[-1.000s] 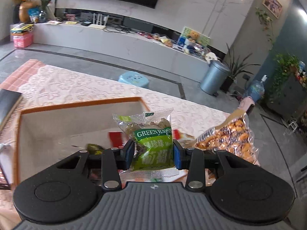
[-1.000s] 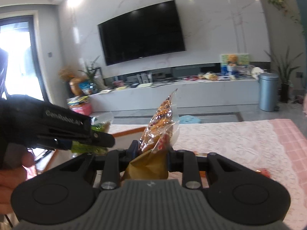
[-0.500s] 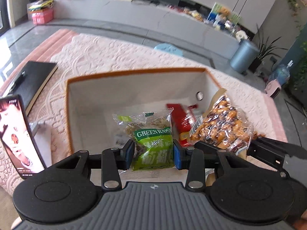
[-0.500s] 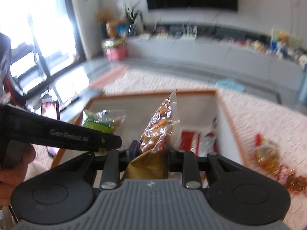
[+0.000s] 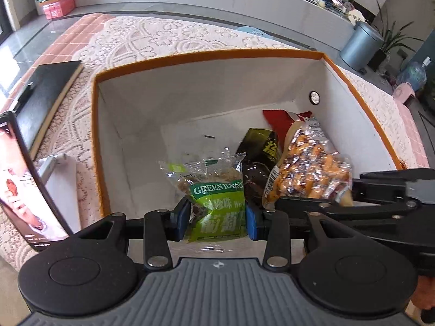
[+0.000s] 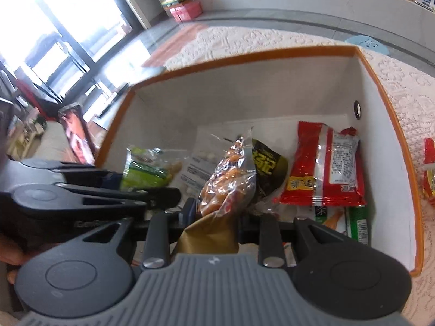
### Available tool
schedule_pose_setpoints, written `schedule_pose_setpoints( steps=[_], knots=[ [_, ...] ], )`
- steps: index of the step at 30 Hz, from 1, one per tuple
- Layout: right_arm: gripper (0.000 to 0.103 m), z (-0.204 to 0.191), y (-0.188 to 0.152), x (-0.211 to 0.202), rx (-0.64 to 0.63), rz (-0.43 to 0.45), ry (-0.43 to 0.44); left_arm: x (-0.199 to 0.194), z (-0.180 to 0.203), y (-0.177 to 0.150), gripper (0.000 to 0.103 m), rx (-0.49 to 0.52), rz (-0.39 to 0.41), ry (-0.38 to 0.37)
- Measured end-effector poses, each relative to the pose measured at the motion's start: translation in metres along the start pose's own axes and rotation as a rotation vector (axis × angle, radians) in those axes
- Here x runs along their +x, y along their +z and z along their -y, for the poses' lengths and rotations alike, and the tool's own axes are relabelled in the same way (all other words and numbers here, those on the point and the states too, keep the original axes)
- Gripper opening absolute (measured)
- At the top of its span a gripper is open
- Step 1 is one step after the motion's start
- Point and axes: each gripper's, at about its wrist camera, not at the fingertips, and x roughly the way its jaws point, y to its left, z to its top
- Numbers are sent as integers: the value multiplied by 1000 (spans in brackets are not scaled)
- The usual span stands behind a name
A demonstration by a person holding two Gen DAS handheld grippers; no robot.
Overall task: Organize snacks
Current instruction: 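Open the left tool to drop the green bag while the right tool releases the nut bag into the box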
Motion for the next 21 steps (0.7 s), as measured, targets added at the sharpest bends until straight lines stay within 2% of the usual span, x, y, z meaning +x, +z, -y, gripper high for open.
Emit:
schedule_pose_setpoints(
  steps=[6,12,17,21],
  knots=[
    [26,4,-8,16,-12,-48,-21,8,7,0,47,33,-18,44],
    [30,3,-11,23,-43,-62,-45,11,8,2,49,34,-25,55],
    [42,-5,-14,23,-79,-58,-91,13,11,0,52,56,-31,84],
    [48,-9,-14,20,-105,-36,-132,12,11,1,54,51,-29,75]
  ],
)
